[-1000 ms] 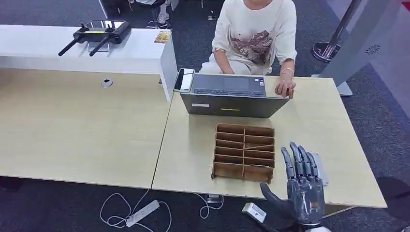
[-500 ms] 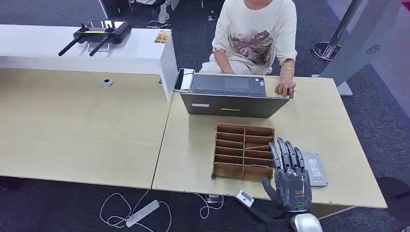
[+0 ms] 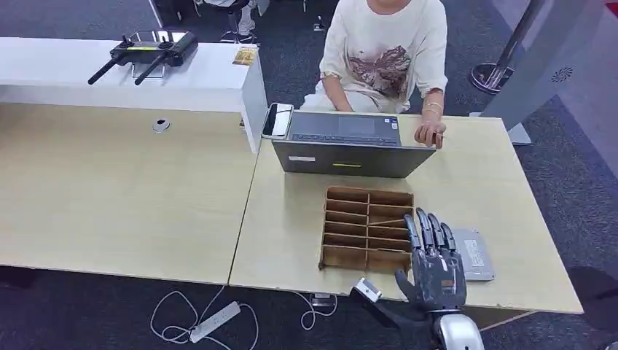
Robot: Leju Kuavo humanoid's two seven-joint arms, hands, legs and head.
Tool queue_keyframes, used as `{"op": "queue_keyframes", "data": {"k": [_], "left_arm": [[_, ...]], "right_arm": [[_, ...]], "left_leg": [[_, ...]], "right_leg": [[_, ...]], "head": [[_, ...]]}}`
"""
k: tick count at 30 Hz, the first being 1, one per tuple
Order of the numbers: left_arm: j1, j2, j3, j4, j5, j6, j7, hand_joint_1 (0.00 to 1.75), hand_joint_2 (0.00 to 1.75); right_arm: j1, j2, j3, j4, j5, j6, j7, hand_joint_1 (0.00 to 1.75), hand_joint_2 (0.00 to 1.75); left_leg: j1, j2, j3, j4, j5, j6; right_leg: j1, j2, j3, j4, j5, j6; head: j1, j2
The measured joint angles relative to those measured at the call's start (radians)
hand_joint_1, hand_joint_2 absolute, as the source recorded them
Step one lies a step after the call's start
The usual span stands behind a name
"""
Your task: Pass the card to the sensor for recognition and then transmit it.
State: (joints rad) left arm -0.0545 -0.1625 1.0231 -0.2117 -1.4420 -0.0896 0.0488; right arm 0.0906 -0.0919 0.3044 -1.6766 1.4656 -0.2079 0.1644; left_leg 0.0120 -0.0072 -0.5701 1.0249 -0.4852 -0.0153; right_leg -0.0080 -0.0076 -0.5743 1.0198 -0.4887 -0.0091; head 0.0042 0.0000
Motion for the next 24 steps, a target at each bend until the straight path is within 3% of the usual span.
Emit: {"op": "queue_keyframes", "data": {"k": [17,20,21,24], "left_arm": [[0.0,0.0,0.0,0.0,0.0,0.0,0.0,0.0,1.75],[0.0,0.0,0.0,0.0,-0.001,0.0,0.0,0.0,1.75],[0.0,0.0,0.0,0.0,-0.001,0.0,0.0,0.0,1.75],[0.0,0.0,0.0,0.0,-0.002,0.0,0.0,0.0,1.75]], "right_arm": [[-0.01,0.0,-0.003,0.001,-0.035,0.004,-0.024,0.05,1.75],[-0.015,0.001,-0.003,0.001,-0.047,-0.008,-0.033,0.1,1.75],[-0.017,0.002,-0.003,0.001,-0.052,-0.016,-0.037,0.3,1.75],[-0.023,0.005,-0.003,0.001,-0.055,-0.034,-0.051,0.38,1.75]], "left_leg": [[0.0,0.0,0.0,0.0,0.0,0.0],[0.0,0.0,0.0,0.0,0.0,0.0],[0.0,0.0,0.0,0.0,0.0,0.0],[0.0,0.0,0.0,0.0,0.0,0.0]], "right_leg": [[0.0,0.0,0.0,0.0,0.0,0.0],[0.0,0.0,0.0,0.0,0.0,0.0],[0.0,0.0,0.0,0.0,0.0,0.0],[0.0,0.0,0.0,0.0,0.0,0.0]], "head": [[0.0,0.0],[0.0,0.0],[0.0,0.0],[0.0,0.0]]}}
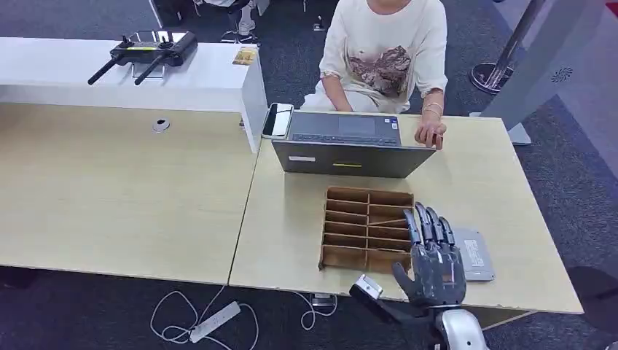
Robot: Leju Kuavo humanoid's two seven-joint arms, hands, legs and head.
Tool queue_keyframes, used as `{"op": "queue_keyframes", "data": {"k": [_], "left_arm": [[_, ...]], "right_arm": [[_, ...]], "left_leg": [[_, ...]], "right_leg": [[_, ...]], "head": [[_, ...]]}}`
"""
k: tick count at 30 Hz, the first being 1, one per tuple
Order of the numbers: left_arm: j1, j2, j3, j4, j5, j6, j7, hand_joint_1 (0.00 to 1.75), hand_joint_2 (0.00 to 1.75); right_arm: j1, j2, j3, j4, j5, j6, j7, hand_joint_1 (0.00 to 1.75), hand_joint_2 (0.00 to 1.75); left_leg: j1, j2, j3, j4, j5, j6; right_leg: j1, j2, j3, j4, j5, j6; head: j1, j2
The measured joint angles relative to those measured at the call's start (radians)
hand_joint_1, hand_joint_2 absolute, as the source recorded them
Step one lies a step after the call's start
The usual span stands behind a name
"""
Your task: Pass the card to the sensor for recognition and then transmit it.
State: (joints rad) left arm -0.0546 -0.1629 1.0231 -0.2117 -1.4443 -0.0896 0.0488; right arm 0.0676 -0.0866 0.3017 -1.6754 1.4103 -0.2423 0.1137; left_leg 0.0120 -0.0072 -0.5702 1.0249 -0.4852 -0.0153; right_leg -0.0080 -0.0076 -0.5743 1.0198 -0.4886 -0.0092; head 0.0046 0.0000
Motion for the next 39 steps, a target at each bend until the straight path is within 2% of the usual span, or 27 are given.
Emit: {"op": "queue_keyframes", "data": {"k": [4,5,6,8,10,12,28,30,34,36,39], "left_arm": [[0.0,0.0,0.0,0.0,-0.001,0.0,0.0,0.0,1.75],[0.0,0.0,0.0,0.0,-0.001,0.0,0.0,0.0,1.75],[0.0,0.0,0.0,0.0,-0.001,-0.001,0.0,0.0,1.75],[0.0,0.0,0.0,0.0,-0.002,-0.001,0.0,0.0,1.75],[0.0,0.0,0.0,0.0,-0.003,-0.001,0.0,0.0,1.75],[0.0,0.0,0.0,0.0,-0.004,-0.002,0.0,0.0,1.75],[-0.001,0.001,0.0,0.0,-0.014,-0.003,-0.003,0.0,1.75],[-0.001,0.001,0.0,0.0,-0.016,-0.004,-0.003,0.0,1.75],[-0.001,0.001,0.0,0.0,-0.016,-0.005,-0.003,0.0,1.75],[-0.001,0.001,0.0,0.0,-0.016,-0.005,-0.003,0.0,1.75],[-0.001,0.001,0.0,0.0,-0.016,-0.005,-0.004,0.0,1.75]], "right_arm": [[-0.005,0.004,0.0,0.0,-0.011,-0.006,-0.003,0.75,1.75],[-0.005,0.005,0.0,0.0,-0.014,-0.006,-0.005,0.79,1.75],[-0.006,0.006,0.0,0.0,-0.015,-0.006,-0.007,1.03,1.75],[-0.006,0.007,0.0,0.0,-0.016,-0.006,-0.011,1.24,1.75],[-0.006,0.009,0.0,0.0,-0.017,-0.006,-0.012,1.27,1.75],[-0.007,0.011,0.0,0.004,-0.021,-0.005,-0.014,1.41,1.75],[-0.007,0.012,0.003,0.033,-0.032,-0.011,-0.013,1.29,1.75],[-0.009,0.013,0.005,0.043,-0.032,-0.01,-0.016,1.15,1.75],[-0.017,0.017,0.007,0.066,-0.032,-0.008,-0.017,1.15,1.75],[-0.019,0.017,0.007,0.075,-0.032,-0.008,-0.017,0.91,1.75],[-0.023,0.019,0.007,0.087,-0.033,-0.008,-0.017,0.72,1.75]], "left_leg": [[0.0,0.0,0.0,0.0,0.0,0.0],[0.0,0.0,0.0,0.0,0.0,0.0],[0.0,0.0,0.0,0.0,0.0,0.0],[0.0,0.0,0.0,0.0,0.0,0.0],[0.0,0.0,0.0,0.0,0.0,0.0],[0.0,0.0,0.0,0.0,0.0,0.0],[0.0,0.0,0.0,0.0,0.0,0.0],[0.0,0.0,0.0,0.0,0.0,0.0],[0.0,0.0,0.0,0.0,0.0,0.0],[0.0,0.0,0.0,0.0,0.0,0.0],[0.0,0.0,0.0,0.0,0.0,0.0]], "right_leg": [[0.0,0.0,0.0,0.0,0.0,0.0],[0.0,0.0,0.0,0.0,0.0,0.0],[0.0,0.0,0.0,0.0,0.0,0.0],[0.0,0.0,0.0,0.0,0.0,0.0],[0.0,0.0,0.0,0.0,0.0,0.0],[0.0,0.0,0.0,0.0,0.0,0.0],[0.0,0.0,0.0,0.0,0.0,0.0],[0.0,0.0,0.0,0.0,0.0,0.0],[0.0,0.0,0.0,0.0,0.0,0.0],[0.0,0.0,0.0,0.0,0.0,0.0],[0.0,0.0,0.0,0.0,0.0,0.0]], "head": [[0.0,0.0],[0.0,0.0],[0.0,0.0],[0.0,0.0],[0.0,0.0],[0.0,0.0],[0.0,0.0],[0.0,0.0],[0.0,0.0],[0.0,0.0],[0.0,0.0]]}}
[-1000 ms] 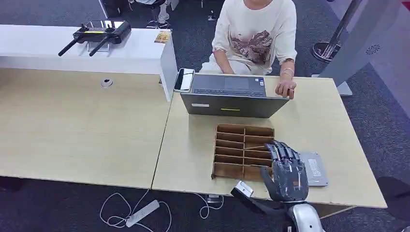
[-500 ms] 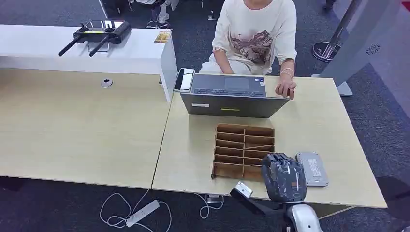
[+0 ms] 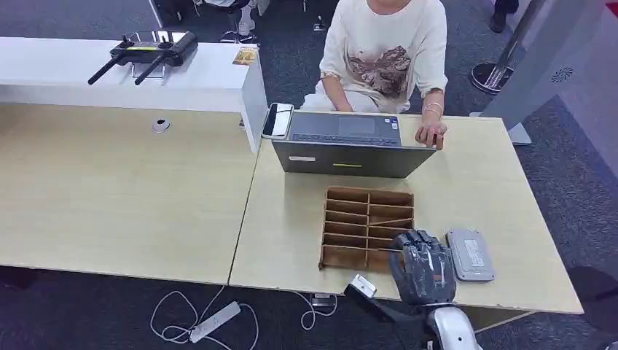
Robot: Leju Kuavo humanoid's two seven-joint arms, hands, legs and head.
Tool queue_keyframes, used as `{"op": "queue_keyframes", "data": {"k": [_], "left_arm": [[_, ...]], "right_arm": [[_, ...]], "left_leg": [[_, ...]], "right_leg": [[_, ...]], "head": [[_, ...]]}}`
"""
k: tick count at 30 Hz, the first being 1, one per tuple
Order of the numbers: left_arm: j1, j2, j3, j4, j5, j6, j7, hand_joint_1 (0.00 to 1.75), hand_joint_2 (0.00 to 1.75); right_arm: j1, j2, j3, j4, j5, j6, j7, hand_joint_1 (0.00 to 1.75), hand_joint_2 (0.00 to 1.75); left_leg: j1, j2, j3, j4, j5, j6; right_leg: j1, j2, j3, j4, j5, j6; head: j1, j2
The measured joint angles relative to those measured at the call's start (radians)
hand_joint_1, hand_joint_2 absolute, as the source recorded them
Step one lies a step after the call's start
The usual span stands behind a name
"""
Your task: Pass the card to the sensor for recognition and then transmit it.
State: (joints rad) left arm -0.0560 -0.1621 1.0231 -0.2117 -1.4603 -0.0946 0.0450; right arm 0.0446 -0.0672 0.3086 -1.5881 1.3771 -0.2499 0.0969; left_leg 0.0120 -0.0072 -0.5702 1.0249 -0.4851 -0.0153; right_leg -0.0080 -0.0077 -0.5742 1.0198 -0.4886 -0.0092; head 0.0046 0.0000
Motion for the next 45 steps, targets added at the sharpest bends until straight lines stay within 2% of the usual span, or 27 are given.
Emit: {"op": "queue_keyframes", "data": {"k": [2,4,8,11,12,17,19,26,31,35,36,39,45], "left_arm": [[0.0,0.0,0.0,0.0,0.0,-0.001,0.0,0.0,1.75],[0.0,0.0,0.0,0.0,0.0,-0.003,-0.001,0.0,1.75],[0.0,0.0,0.0,0.0,0.0,-0.003,-0.001,0.0,1.75],[0.001,0.0,0.0,0.0,0.0,-0.005,-0.003,0.0,1.75],[0.001,0.0,0.0,0.0,0.0,-0.006,-0.004,0.0,1.75],[0.001,0.0,0.0,0.0,-0.001,-0.005,-0.011,0.0,1.75],[0.001,0.0,0.0,0.0,-0.002,-0.005,-0.012,0.0,1.75],[0.001,0.0,0.0,0.0,-0.003,-0.005,-0.015,0.0,1.75],[0.001,0.0,0.0,0.0,-0.005,-0.005,-0.019,0.0,1.75],[0.001,0.001,0.0,0.0,-0.006,-0.005,-0.02,0.0,1.75],[0.001,0.001,0.0,0.0,-0.006,-0.005,-0.021,0.0,1.75],[0.001,0.001,0.0,0.0,-0.008,-0.005,-0.022,0.0,1.75],[0.001,0.001,0.0,0.0,-0.008,-0.005,-0.022,0.0,1.75]], "right_arm": [[-0.002,0.0,0.0,0.007,0.0,0.0,0.0,0.7,1.75],[-0.003,0.0,0.0,0.014,0.0,0.0,0.0,0.79,1.75],[-0.003,0.0,0.0,0.026,0.0,0.0,0.0,0.77,1.75],[0.0,0.0,0.0,0.031,0.0,-0.001,0.0,0.96,1.75],[0.001,0.0,0.0,0.032,0.0,-0.001,0.0,0.89,1.75],[0.013,0.001,0.0,0.032,0.002,-0.001,0.005,0.84,1.75],[0.014,0.003,-0.001,0.032,0.006,0.0,0.008,0.77,1.75],[0.015,0.014,-0.003,0.032,0.028,0.011,0.011,0.75,1.75],[0.015,0.019,-0.006,0.033,0.041,0.01,0.01,0.84,1.75],[0.014,0.02,-0.012,0.036,0.041,0.01,0.008,0.79,1.75],[0.014,0.02,-0.013,0.037,0.041,0.01,0.008,0.84,1.75],[0.013,0.02,-0.018,0.045,0.043,0.01,0.008,0.86,1.75],[0.008,0.02,-0.022,0.061,0.045,0.011,0.007,0.8,1.75]], "left_leg": [[0.0,0.0,0.0,0.0,0.0,0.0],[0.0,0.0,0.0,0.0,0.0,0.0],[0.0,0.0,0.0,0.0,0.0,0.0],[0.0,0.0,0.0,0.0,0.0,0.0],[0.0,0.0,0.0,0.0,0.0,0.0],[0.0,0.0,0.0,0.0,0.0,0.0],[0.0,0.0,0.0,0.0,0.0,0.0],[0.0,0.0,0.0,0.0,0.0,0.0],[0.0,0.0,0.0,0.0,0.0,0.0],[0.0,0.0,0.0,0.0,0.0,0.0],[0.0,0.0,0.0,0.0,0.0,0.0],[0.0,0.0,0.0,0.0,0.0,0.0],[0.0,0.0,0.0,0.0,0.0,0.0]], "right_leg": [[0.0,0.0,0.0,0.0,0.0,0.0],[0.0,0.0,0.0,0.0,0.0,0.0],[0.0,0.0,0.0,0.0,0.0,0.0],[0.0,0.0,0.0,0.0,0.0,0.0],[0.0,0.0,0.0,0.0,0.0,0.0],[0.0,0.0,0.0,0.0,0.0,0.0],[0.0,0.0,0.0,0.0,0.0,0.0],[0.0,0.0,0.0,0.0,0.0,0.0],[0.0,0.0,0.0,0.0,0.0,0.0],[0.0,0.0,0.0,0.0,0.0,0.0],[0.0,0.0,0.0,0.0,0.0,0.0],[0.0,0.0,0.0,0.0,0.0,0.0],[0.0,0.0,0.0,0.0,0.0,0.0]], "head": [[0.0,0.0],[0.0,0.0],[0.0,0.0],[0.0,0.0],[0.0,0.0],[0.0,0.0],[0.0,0.0],[0.0,0.0],[0.0,0.0],[0.0,0.0],[0.0,0.0],[0.0,0.0],[0.0,0.0]]}}
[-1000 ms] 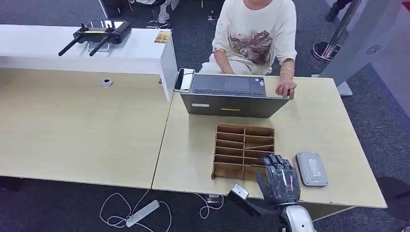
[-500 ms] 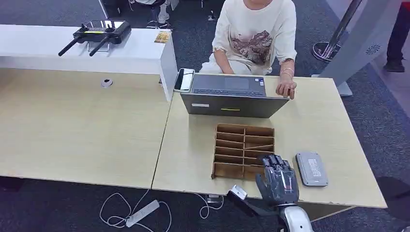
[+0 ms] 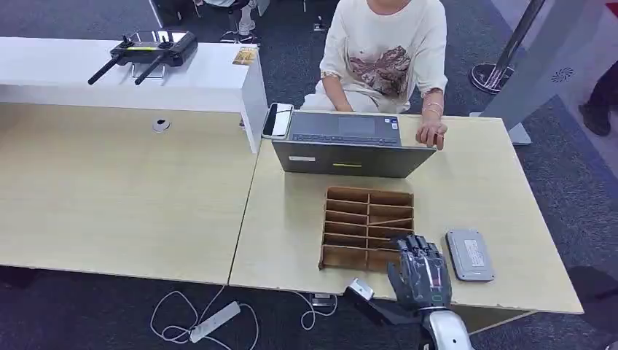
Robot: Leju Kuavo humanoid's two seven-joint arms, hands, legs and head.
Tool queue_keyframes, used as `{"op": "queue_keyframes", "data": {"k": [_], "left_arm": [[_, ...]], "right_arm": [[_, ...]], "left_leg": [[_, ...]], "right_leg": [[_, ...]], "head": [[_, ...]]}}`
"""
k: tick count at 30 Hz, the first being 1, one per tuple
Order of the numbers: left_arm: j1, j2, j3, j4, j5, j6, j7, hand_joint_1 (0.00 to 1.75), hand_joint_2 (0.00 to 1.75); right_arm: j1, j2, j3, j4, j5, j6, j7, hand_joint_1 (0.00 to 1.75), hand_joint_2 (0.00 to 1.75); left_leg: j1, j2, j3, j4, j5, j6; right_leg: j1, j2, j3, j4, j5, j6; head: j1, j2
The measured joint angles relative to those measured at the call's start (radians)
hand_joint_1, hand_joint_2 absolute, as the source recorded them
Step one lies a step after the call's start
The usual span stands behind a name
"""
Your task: Pass the card to the sensor for recognition and then transmit it.
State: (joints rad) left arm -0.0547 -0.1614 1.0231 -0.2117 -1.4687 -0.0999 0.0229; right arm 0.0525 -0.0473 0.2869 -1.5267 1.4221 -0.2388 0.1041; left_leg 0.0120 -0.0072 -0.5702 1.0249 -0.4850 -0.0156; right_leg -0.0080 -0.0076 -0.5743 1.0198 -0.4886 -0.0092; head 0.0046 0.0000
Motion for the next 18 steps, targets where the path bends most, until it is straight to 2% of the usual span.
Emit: {"op": "queue_keyframes", "data": {"k": [8,18], "left_arm": [[0.0,0.0,0.0,0.0,0.0,0.0,-0.001,0.0,1.75],[0.0,0.001,0.0,0.0,0.003,-0.002,-0.003,0.0,1.75]], "right_arm": [[-0.011,0.0,-0.004,0.021,0.011,0.002,-0.001,0.8,1.75],[-0.035,0.0,-0.005,0.058,0.01,0.002,-0.003,0.98,1.75]], "left_leg": [[0.0,0.0,0.0,0.0,0.0,0.0],[0.0,0.0,0.0,0.0,0.0,0.0]], "right_leg": [[0.0,0.0,0.0,0.0,0.0,0.0],[0.0,0.0,0.0,0.0,0.0,0.0]], "head": [[0.0,0.0],[0.0,0.0]]}}
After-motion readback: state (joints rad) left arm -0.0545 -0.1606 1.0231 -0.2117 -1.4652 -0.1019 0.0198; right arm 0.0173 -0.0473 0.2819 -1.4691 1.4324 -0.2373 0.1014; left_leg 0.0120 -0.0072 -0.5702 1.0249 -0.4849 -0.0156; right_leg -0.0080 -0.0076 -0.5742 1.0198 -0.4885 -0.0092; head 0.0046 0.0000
